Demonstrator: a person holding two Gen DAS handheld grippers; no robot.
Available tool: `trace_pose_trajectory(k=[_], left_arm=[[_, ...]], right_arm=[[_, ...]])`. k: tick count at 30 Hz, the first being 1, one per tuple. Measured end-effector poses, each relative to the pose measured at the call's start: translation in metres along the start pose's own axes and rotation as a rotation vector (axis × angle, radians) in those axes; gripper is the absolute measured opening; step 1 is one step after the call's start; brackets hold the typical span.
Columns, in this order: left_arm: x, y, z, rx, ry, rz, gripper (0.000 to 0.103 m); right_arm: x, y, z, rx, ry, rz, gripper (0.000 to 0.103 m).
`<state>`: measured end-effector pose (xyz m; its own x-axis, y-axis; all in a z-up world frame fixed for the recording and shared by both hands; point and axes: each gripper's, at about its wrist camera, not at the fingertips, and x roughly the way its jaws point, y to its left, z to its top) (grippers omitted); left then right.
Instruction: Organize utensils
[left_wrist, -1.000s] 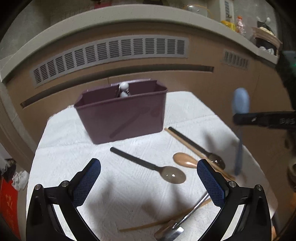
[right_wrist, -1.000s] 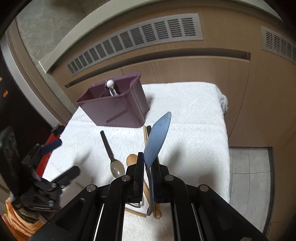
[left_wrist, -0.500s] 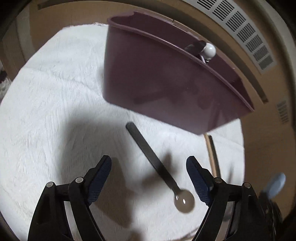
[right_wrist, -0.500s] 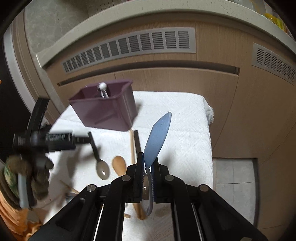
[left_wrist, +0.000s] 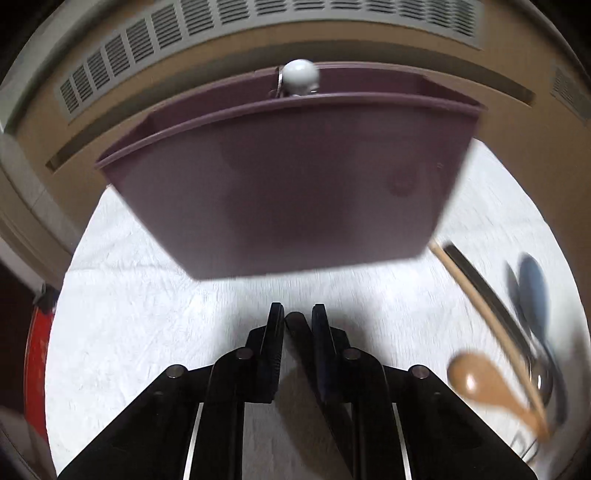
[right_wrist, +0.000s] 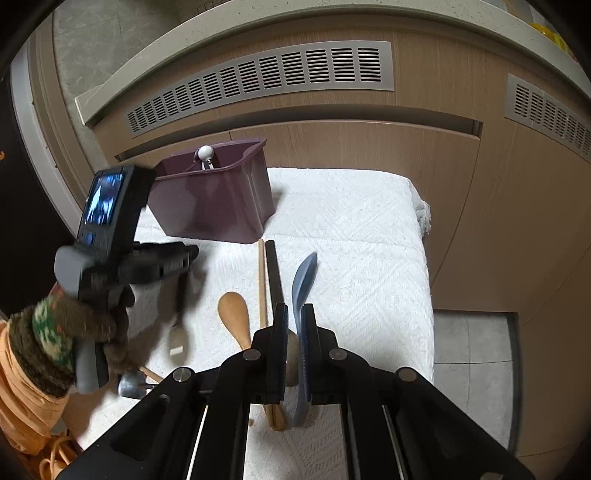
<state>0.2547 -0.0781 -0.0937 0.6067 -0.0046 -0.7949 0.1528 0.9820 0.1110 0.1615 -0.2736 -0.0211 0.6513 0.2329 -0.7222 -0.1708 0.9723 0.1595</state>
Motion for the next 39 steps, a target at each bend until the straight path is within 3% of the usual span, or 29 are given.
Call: trace_pose_trajectory(k=[2, 7, 9, 11, 17, 20, 25, 26, 28, 32, 35, 39], left_arm=[[-0.013, 0.005, -0.014, 0.006, -0.026, -0.038, 0.005], [-0.056, 0.030, -0.047, 0.003, -0.110, -0.151, 0.004], [-0.066, 0.040, -0.053, -0.016, -0.128, -0.171, 0.004], [-0.074, 0.050, -0.057, -0.031, -0.146, -0.191, 0.004], [-0.096, 0.075, -0.046, -0.061, -0.204, -0.233, 0.004], [-0.113, 0.080, -0.042, -0.061, -0.246, -0.241, 0.004], [-0.133, 0.087, -0.033, -0.054, -0.303, -0.259, 0.004], [-0.135, 0.088, -0.032, -0.059, -0.308, -0.262, 0.004], [-0.138, 0.091, -0.032, -0.062, -0.316, -0.262, 0.004], [-0.143, 0.093, -0.034, -0.050, -0.328, -0.253, 0.004], [-0.131, 0.100, -0.032, -0.087, -0.258, -0.239, 0.006], [-0.080, 0.108, -0.032, -0.173, 0.030, -0.297, 0.013]], right_arm=[[0.001, -0.003, 0.001, 0.003, 0.003, 0.017, 0.006], [0.020, -0.004, 0.004, -0.033, 0.054, -0.015, 0.011], [0.032, -0.001, 0.006, -0.053, 0.082, -0.014, 0.026], [0.041, 0.004, 0.008, -0.083, 0.094, -0.020, 0.033], [0.062, 0.021, 0.014, -0.175, 0.128, 0.036, 0.044], [0.068, 0.026, 0.018, -0.208, 0.135, 0.022, 0.052], [0.099, 0.018, 0.031, -0.168, 0.178, -0.018, 0.052], [0.104, 0.016, 0.032, -0.153, 0.193, -0.018, 0.050], [0.115, 0.012, 0.032, -0.124, 0.222, -0.020, 0.027], [0.102, 0.020, 0.028, -0.125, 0.191, -0.014, 0.026], [0.080, 0.031, 0.029, -0.142, 0.152, -0.008, 0.026], [0.053, 0.041, 0.032, -0.152, 0.117, 0.004, 0.025]])
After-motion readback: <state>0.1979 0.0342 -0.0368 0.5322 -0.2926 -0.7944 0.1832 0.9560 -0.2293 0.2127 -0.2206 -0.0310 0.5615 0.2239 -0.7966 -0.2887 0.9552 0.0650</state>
